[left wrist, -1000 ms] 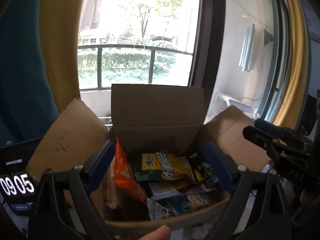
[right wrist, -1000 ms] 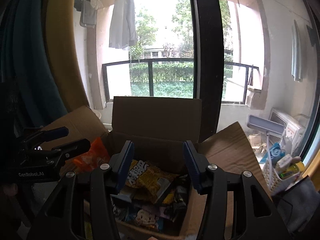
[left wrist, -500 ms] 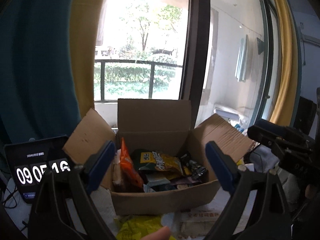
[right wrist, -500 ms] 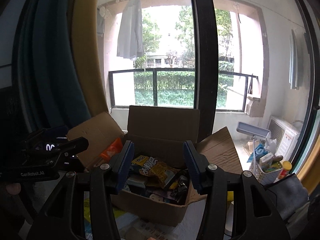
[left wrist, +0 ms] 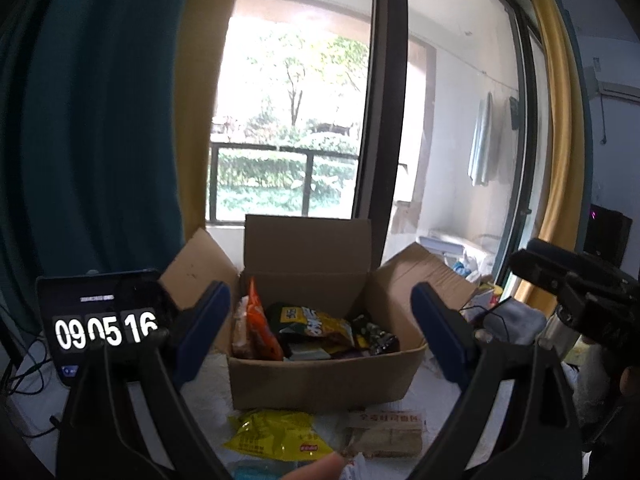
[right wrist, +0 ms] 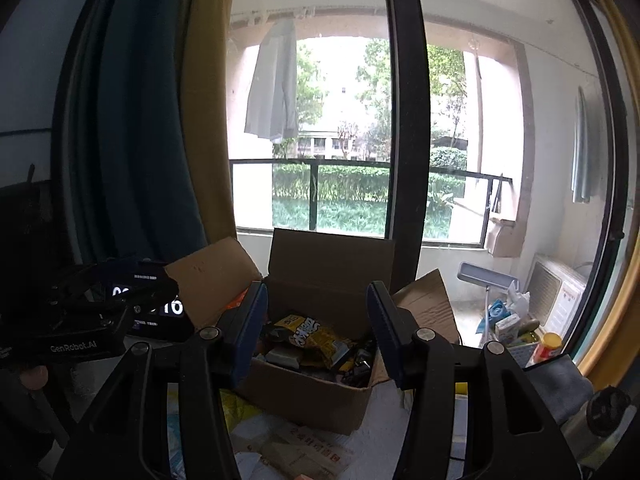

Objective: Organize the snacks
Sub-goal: 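Move both grippers back over the remaining snacks on the table, then grasp the toast loaf with the right gripper while the left grasps a blue-white packet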

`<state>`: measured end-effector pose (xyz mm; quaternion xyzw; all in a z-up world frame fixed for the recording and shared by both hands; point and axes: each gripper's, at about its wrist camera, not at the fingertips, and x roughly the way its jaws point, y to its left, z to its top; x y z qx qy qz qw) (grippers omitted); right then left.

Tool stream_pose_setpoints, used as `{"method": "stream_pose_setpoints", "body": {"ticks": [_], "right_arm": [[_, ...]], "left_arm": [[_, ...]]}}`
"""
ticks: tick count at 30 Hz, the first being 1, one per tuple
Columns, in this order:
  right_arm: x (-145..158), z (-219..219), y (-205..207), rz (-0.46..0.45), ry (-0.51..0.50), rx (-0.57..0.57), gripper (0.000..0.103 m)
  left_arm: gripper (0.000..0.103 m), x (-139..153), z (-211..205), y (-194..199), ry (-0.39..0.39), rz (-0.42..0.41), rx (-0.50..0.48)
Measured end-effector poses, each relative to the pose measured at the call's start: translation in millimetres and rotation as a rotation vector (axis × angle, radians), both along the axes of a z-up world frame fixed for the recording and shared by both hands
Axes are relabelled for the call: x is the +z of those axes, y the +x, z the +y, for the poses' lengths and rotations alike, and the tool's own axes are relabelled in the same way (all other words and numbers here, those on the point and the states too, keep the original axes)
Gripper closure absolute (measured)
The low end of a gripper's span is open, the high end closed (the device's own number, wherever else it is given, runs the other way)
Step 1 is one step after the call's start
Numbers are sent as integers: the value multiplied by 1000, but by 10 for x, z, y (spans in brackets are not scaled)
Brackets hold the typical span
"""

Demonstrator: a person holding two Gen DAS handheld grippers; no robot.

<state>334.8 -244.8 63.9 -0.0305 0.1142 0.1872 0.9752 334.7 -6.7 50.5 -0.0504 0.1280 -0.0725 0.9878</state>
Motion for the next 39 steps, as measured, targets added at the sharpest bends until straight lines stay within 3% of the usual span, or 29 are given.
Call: {"method": "stream_pose_setpoints", "body": {"ticks": [5, 13, 21, 33, 39], "right_arm": [[-60, -85, -193, 21, 33, 20, 48], [-247, -200, -481, 80, 69, 28, 48], [-675, -229, -826, 152, 16, 19, 47], [-1310, -404, -1214, 296, -12, -4, 46], [-1679, -385, -1249, 398, -12, -13, 36]], "left_arm": [[10, -55, 64, -276, -7, -14, 40], [10, -321, 84, -735, 17, 32, 31], [10, -751, 58, -1111, 61, 126, 37], [10, -1348, -22, -1438, 39, 273, -3], [10, -1553, -44, -1451, 29, 334, -19]]}}
